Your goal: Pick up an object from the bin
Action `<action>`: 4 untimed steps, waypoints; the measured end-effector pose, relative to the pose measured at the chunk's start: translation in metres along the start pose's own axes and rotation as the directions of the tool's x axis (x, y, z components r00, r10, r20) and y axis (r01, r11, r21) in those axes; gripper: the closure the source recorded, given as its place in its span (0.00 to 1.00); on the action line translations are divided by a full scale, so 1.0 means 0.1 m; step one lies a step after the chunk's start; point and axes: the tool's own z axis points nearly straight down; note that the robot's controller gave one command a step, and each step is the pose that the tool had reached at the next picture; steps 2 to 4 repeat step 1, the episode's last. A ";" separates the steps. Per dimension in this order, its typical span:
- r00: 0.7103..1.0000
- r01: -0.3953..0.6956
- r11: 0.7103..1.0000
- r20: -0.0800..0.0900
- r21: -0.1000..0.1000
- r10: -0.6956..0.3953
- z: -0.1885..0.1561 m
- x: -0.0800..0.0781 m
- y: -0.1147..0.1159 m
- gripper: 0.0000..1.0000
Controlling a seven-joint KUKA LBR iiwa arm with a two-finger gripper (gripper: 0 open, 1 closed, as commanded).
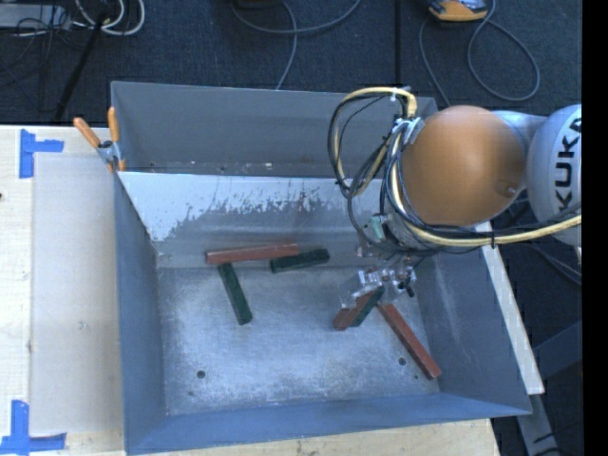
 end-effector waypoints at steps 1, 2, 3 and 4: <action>1.000 0.011 1.000 0.000 0.001 -0.011 -0.74 -0.05 -0.06 1.00; 1.000 0.011 1.000 0.000 0.001 -0.011 -0.74 -0.05 -0.06 1.00; 1.000 0.011 1.000 0.000 0.001 -0.011 -0.74 -0.05 -0.06 1.00; 1.000 0.011 1.000 0.000 0.001 -0.011 -0.74 -0.05 -0.06 1.00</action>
Offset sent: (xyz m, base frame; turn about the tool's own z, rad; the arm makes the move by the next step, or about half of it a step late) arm 0.0031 0.0040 0.0706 -0.0136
